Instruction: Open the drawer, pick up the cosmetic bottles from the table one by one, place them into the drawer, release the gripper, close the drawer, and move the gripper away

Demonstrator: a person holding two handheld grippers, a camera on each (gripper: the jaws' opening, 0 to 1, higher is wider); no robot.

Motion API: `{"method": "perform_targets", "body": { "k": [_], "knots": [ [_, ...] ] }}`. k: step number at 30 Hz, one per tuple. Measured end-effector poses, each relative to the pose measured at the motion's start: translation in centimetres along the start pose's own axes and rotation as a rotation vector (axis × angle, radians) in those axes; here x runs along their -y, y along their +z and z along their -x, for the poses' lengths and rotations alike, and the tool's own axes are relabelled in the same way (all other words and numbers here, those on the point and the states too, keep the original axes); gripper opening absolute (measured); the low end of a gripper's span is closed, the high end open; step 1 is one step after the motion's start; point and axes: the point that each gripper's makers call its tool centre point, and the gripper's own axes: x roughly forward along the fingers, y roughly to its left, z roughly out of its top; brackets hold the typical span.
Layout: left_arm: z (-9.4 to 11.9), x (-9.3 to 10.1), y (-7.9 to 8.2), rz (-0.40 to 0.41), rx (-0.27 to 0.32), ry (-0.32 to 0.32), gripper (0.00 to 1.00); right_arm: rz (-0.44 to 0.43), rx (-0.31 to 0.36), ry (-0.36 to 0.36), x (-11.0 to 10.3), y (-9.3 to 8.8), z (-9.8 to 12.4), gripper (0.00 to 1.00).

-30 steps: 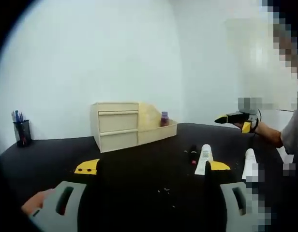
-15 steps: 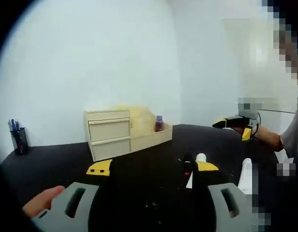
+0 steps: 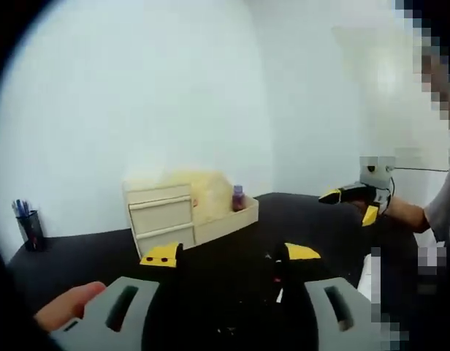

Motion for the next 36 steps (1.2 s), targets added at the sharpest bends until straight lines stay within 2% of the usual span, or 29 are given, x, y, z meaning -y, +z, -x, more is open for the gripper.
{"method": "perform_targets", "body": {
  "k": [8, 14, 24, 31, 36],
  "knots": [
    [-1.5, -0.2, 0.9, -0.015, -0.009, -0.007, 0.49, 0.004, 0.008, 0.000, 0.1, 0.4, 0.1, 0.67],
    [-3.1, -0.1, 2.0, 0.029, 0.017, -0.014, 0.53, 0.005, 0.012, 0.009, -0.2, 0.6, 0.1, 0.67],
    [-6.0, 0.2, 2.1, 0.050, 0.011, -0.035, 0.53, 0.010, 0.003, 0.025, -0.8, 0.3, 0.0, 0.67],
    [-7.7, -0.9, 1.5, 0.227, 0.049, -0.014, 0.52, 0.013, -0.004, 0.038, -1.2, 0.1, 0.0, 0.66],
    [-8.6, -2.0, 1.1, 0.387, 0.111, 0.010, 0.51, 0.007, -0.005, 0.039, -1.2, -0.1, 0.0, 0.66]
  ]
}}
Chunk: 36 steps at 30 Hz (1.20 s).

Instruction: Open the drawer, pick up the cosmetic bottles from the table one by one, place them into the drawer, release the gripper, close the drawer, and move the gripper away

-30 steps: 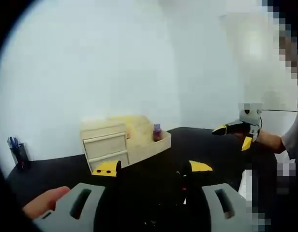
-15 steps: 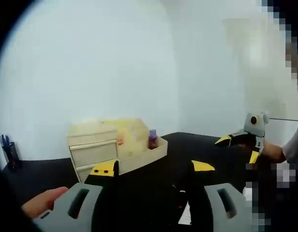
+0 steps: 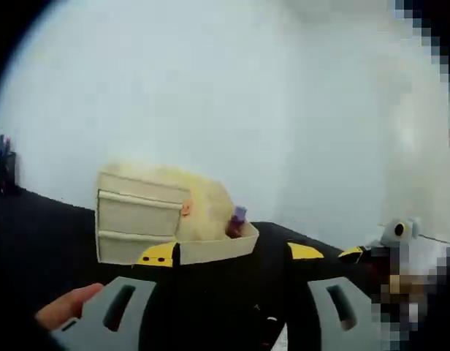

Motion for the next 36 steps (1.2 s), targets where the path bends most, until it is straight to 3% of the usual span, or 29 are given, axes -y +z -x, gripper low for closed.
{"method": "perform_targets", "body": {
  "k": [12, 25, 31, 34, 36],
  "knots": [
    [-1.3, -2.9, 1.0, 0.323, 0.187, 0.049, 0.50, 0.009, -0.026, 0.027, -1.0, -0.9, -0.5, 0.66],
    [-1.5, -7.2, 1.6, 0.721, 0.401, 0.105, 0.36, 0.009, -0.009, 0.034, -1.3, -0.3, -0.5, 0.65],
    [-1.8, -8.5, 0.5, 0.800, 0.407, 0.141, 0.30, 0.010, -0.004, 0.039, -1.2, -0.1, -0.6, 0.65],
    [-2.3, -10.6, 0.5, 0.905, 0.434, 0.148, 0.28, 0.010, -0.004, 0.042, -1.3, -0.1, -0.5, 0.65],
    [-2.7, -11.8, 0.3, 0.933, 0.436, 0.168, 0.27, 0.010, -0.002, 0.041, -1.3, -0.1, -0.5, 0.65]
  ]
}}
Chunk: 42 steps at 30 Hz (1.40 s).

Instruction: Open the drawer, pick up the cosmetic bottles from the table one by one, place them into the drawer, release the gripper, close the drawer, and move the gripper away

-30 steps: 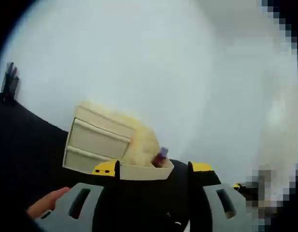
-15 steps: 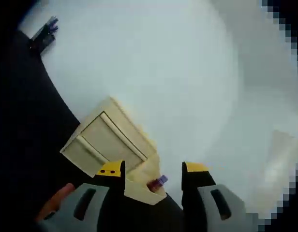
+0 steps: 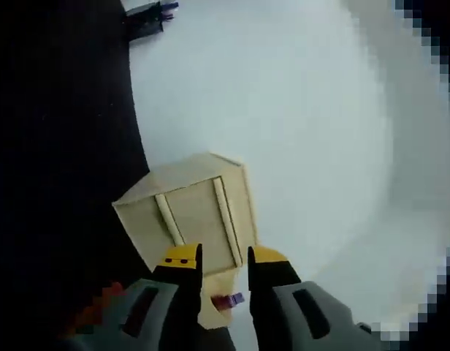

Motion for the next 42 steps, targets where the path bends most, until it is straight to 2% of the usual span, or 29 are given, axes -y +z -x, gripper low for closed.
{"method": "perform_targets", "body": {
  "k": [5, 8, 18, 22, 26, 29, 38, 42],
  "knots": [
    [-1.3, -1.5, 1.0, 0.052, 0.031, 0.041, 0.27, -0.005, 0.004, -0.006, 0.3, 0.1, 0.1, 0.65],
    [-1.4, -2.3, 0.7, 0.090, 0.042, 0.061, 0.27, -0.006, 0.006, -0.007, 0.4, 0.1, 0.2, 0.65],
    [-1.2, -3.6, 0.9, 0.119, 0.097, 0.128, 0.25, -0.009, 0.006, -0.002, 0.3, 0.1, 0.0, 0.65],
    [-1.3, -3.8, 0.6, 0.150, 0.115, 0.128, 0.23, -0.010, 0.003, -0.002, 0.3, 0.0, 0.0, 0.65],
    [-1.9, -4.2, 1.0, 0.178, 0.142, 0.122, 0.21, -0.010, 0.001, -0.001, 0.2, -0.1, 0.0, 0.65],
    [-2.1, -4.4, 1.3, 0.177, 0.158, 0.131, 0.20, -0.010, 0.000, 0.000, 0.3, -0.1, 0.0, 0.65],
    [-0.9, -4.0, 0.5, 0.186, 0.206, 0.140, 0.19, -0.007, 0.002, 0.001, 0.2, 0.0, 0.2, 0.65],
    [-1.5, -4.3, 1.0, 0.197, 0.214, 0.138, 0.17, -0.005, 0.002, 0.001, 0.1, 0.0, 0.2, 0.65]
  ]
}}
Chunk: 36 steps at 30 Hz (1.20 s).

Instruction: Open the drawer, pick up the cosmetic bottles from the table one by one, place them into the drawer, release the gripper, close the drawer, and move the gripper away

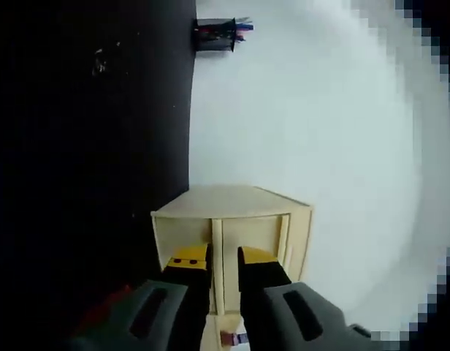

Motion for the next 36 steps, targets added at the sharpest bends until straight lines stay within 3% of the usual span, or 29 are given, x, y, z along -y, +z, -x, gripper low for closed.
{"method": "perform_targets", "body": {
  "k": [10, 14, 22, 36],
  "knots": [
    [-1.5, -0.8, 1.2, 0.042, 0.006, 0.029, 0.08, 0.005, -0.005, -0.003, 0.1, -0.1, 0.0, 0.65],
    [-0.9, -0.7, 0.9, 0.047, 0.004, 0.021, 0.08, 0.006, -0.009, -0.005, 0.1, -0.3, 0.0, 0.64],
    [-2.4, -1.0, 2.1, 0.066, -0.002, 0.025, 0.08, 0.006, -0.020, -0.009, 0.4, -0.6, -0.2, 0.64],
    [-0.5, -0.7, 1.9, 0.059, -0.015, 0.045, 0.08, 0.001, -0.028, -0.021, 0.8, -0.9, -0.1, 0.64]
  ]
}}
